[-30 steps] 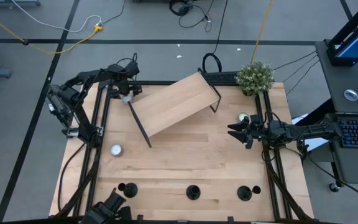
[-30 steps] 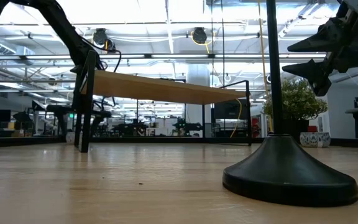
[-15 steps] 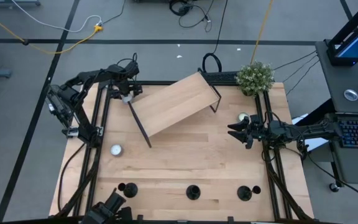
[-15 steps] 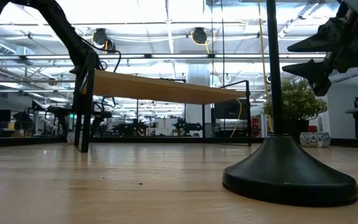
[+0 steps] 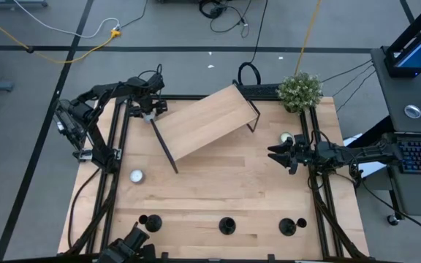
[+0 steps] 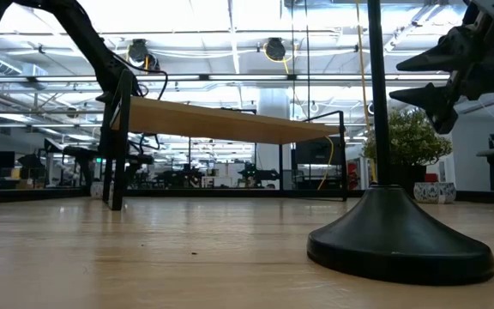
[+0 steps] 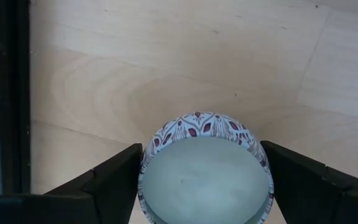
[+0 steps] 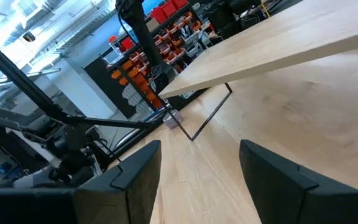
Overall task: Pick & Place candle stick holders
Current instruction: Put the red patterned scented candle on the shelf
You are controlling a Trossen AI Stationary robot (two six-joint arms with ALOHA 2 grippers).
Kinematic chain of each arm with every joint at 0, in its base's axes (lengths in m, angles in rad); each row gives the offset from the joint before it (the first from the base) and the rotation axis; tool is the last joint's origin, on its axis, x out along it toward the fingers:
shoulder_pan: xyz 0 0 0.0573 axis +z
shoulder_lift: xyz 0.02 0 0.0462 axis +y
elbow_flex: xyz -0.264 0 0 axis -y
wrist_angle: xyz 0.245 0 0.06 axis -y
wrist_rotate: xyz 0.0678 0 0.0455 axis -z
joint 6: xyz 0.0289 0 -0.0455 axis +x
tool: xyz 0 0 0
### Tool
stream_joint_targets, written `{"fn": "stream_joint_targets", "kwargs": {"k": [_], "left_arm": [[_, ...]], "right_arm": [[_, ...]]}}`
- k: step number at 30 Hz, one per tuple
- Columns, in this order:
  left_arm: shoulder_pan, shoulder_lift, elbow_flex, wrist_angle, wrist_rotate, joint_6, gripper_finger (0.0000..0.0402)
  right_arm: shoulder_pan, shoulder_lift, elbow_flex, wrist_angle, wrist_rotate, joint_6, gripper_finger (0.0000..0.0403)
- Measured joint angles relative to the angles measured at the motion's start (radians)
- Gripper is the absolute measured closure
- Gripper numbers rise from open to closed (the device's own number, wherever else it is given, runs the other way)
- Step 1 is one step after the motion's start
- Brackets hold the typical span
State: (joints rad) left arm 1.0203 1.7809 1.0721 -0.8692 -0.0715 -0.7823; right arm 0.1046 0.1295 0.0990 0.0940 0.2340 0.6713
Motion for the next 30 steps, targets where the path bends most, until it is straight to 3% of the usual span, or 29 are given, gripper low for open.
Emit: {"fn": "stream_joint_targets", "kwargs": {"k": [30], "left_arm": [[0.000, -0.001, 0.000, 0.004, -0.012, -0.001, 0.0105]], "right_arm": [[0.000, 0.000, 0.000, 0.000, 0.000, -0.001, 0.0191]]}}
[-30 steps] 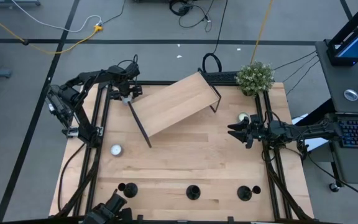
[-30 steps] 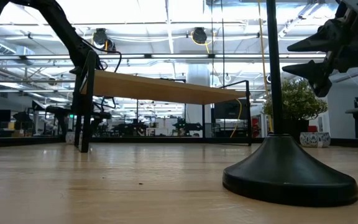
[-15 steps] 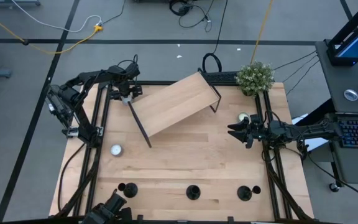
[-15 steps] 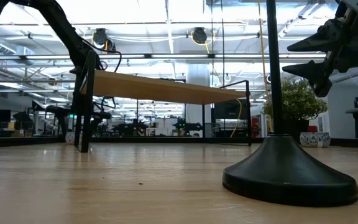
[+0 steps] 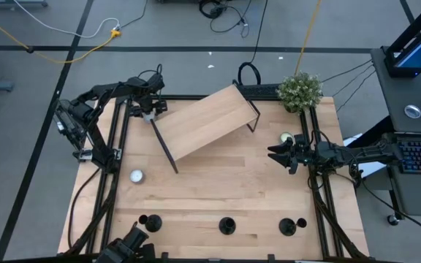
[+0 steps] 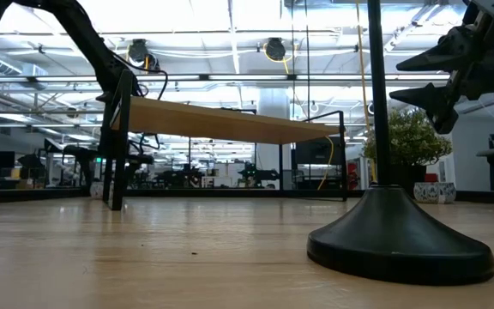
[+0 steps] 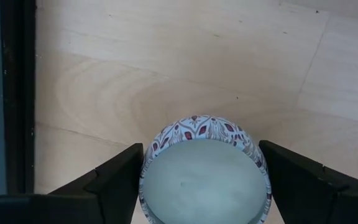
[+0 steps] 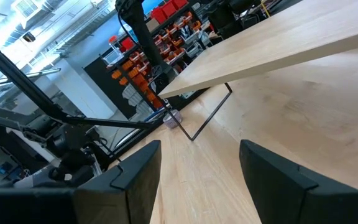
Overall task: Pick & Place candle stick holders
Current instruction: Put the red patterned scented candle on the shelf
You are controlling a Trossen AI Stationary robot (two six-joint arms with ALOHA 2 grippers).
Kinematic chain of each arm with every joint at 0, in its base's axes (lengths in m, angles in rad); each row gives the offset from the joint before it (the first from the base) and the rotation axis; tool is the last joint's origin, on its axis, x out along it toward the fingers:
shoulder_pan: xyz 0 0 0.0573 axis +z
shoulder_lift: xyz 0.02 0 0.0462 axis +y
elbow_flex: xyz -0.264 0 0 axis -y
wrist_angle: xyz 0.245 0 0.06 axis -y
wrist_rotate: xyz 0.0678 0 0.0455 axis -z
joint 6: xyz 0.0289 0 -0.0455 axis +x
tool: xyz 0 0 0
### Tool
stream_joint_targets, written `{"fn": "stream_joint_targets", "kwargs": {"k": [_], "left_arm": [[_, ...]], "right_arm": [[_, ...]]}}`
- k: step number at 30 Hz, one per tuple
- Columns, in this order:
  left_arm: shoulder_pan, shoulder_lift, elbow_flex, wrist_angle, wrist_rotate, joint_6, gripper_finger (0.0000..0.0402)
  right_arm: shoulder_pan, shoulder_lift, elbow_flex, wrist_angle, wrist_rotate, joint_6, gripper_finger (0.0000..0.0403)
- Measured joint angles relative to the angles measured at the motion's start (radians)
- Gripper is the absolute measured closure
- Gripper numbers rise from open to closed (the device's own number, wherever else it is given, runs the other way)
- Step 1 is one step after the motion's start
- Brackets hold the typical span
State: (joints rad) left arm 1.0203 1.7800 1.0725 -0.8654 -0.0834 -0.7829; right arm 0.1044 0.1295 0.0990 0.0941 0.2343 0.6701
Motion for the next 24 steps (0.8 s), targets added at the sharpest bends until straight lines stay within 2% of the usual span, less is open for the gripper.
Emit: {"fn": "stream_joint_targets", "kwargs": {"k": [4, 14, 24], "left_arm": [[0.000, -0.001, 0.000, 0.000, 0.002, 0.003, 0.0098], [0.004, -0.058, 0.000, -0.001, 0.008, -0.001, 0.0127], [0.027, -0.093, 0.000, -0.004, -0.012, 0.017, 0.0196]], "right_arm": [[0.000, 0.000, 0.000, 0.000, 0.000, 0.000, 0.0191], [0.000, 0.000, 0.000, 0.000, 0.000, 0.000, 0.0191], [0.000, 0.000, 0.000, 0.000, 0.000, -0.001, 0.0191]]}}
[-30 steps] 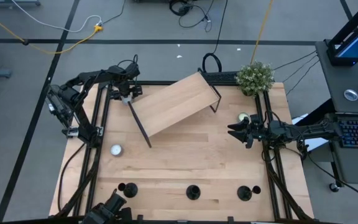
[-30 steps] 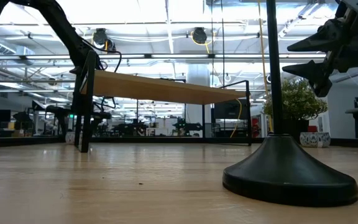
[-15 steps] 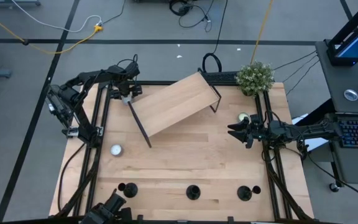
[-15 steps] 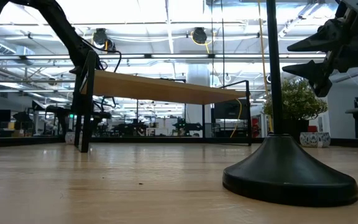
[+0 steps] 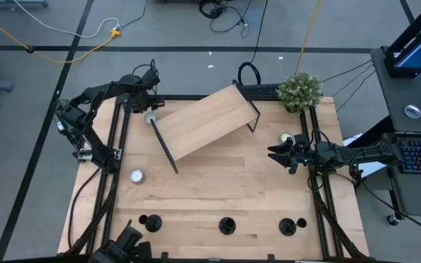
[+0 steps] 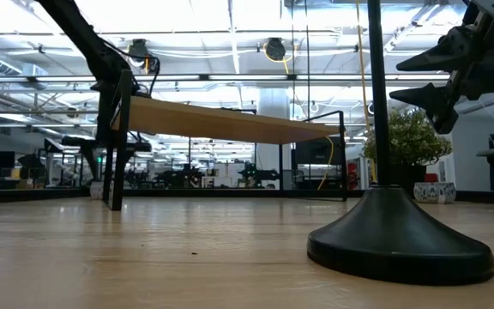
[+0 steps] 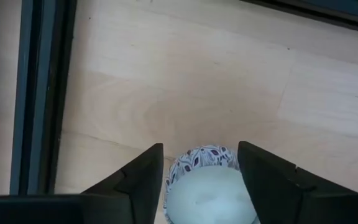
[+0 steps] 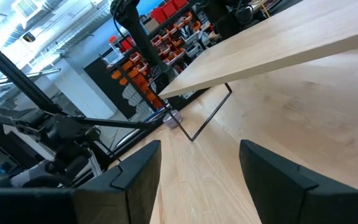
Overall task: Pick & Place candle stick holders
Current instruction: Put the red patterned scented candle on the shelf
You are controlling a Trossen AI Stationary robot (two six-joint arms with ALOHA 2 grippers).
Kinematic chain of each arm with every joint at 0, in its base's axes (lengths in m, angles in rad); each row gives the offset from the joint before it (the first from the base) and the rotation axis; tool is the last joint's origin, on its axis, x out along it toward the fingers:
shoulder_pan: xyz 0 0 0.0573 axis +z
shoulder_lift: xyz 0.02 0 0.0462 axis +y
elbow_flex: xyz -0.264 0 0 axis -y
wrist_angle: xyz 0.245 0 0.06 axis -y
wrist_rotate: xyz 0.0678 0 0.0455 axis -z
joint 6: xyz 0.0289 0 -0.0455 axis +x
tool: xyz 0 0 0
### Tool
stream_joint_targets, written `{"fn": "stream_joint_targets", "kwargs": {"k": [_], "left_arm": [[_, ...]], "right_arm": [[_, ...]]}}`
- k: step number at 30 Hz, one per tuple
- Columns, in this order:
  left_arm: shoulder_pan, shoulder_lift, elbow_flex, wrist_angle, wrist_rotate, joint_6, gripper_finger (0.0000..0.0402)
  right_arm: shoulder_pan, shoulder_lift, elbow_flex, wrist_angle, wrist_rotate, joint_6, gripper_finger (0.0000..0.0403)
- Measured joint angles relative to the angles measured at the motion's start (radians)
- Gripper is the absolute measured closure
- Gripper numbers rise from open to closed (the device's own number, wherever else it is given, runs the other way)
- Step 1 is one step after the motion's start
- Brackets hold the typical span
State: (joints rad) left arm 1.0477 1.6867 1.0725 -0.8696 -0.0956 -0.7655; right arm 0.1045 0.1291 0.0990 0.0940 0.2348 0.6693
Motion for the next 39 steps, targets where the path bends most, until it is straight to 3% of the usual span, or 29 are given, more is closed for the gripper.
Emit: {"fn": "stream_joint_targets", "kwargs": {"k": [7, 17, 22, 33, 39], "left_arm": [[0.000, 0.000, 0.000, 0.002, 0.043, 0.047, 0.0190], [-0.005, 0.000, 0.000, -0.001, 0.053, 0.031, 0.0072], [-0.044, 0.000, 0.000, -0.001, 0.067, 0.046, 0.0034], [-0.068, 0.000, -0.003, -0.001, 0.061, 0.069, 0.0013], [-0.068, 0.000, -0.095, 0.013, 0.092, 0.065, 0.0013]], "right_arm": [[0.000, 0.000, 0.000, 0.000, 0.004, 0.000, 0.0191], [0.000, 0.000, 0.000, 0.000, 0.004, 0.000, 0.0191], [0.000, 0.000, 0.000, 0.000, 0.005, 0.000, 0.0191], [0.000, 0.000, 0.000, 0.000, 0.005, 0.000, 0.0191], [0.000, 0.000, 0.000, 0.000, 0.005, 0.000, 0.0191]]}}
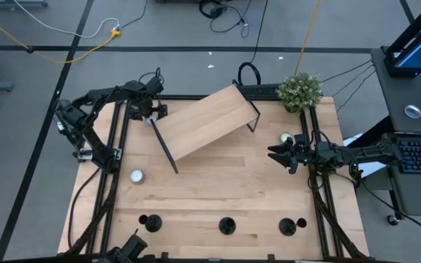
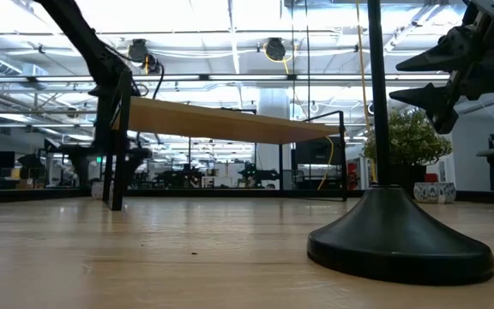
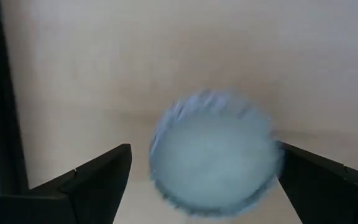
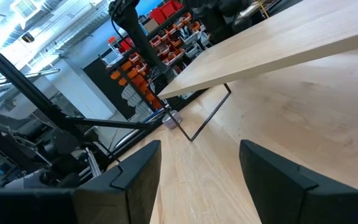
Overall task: Pick & Place candle stick holders
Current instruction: Put the red patterned scented candle on the shelf
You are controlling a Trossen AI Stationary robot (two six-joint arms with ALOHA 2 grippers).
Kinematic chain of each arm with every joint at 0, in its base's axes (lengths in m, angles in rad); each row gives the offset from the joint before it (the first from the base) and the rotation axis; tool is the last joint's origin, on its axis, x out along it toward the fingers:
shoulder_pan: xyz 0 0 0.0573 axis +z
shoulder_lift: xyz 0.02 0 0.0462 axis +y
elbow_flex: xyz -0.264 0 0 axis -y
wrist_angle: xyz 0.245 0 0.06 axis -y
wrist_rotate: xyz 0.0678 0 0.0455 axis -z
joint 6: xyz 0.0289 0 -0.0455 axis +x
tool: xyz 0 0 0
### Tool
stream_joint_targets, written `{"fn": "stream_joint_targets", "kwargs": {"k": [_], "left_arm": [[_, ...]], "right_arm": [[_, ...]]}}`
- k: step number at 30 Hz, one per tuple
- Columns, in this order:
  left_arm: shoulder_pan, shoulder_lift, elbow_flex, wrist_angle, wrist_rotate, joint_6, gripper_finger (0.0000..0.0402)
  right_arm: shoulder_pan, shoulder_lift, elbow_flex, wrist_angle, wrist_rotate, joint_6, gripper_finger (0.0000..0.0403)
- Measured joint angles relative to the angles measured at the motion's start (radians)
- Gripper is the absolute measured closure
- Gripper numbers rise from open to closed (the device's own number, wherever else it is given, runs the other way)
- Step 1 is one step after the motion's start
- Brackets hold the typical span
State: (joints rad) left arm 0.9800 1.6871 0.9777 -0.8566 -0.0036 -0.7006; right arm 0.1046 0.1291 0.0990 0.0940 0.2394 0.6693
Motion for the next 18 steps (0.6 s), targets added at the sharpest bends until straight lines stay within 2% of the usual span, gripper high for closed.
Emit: {"fn": "stream_joint_targets", "kwargs": {"k": [3, 9, 18], "left_arm": [[-0.016, 0.001, -0.013, 0.008, -0.005, 0.012, 0.0013], [-0.019, 0.000, -0.013, 0.053, 0.002, 0.010, 0.0013], [-0.019, 0.000, -0.014, 0.058, 0.012, 0.042, 0.0013]], "right_arm": [[0.000, 0.000, 0.000, 0.000, 0.004, 0.000, 0.0191], [-0.001, 0.000, 0.000, 0.004, 0.098, 0.000, 0.0191], [-0.001, 0.000, 0.000, 0.007, 0.101, 0.000, 0.0191]]}}
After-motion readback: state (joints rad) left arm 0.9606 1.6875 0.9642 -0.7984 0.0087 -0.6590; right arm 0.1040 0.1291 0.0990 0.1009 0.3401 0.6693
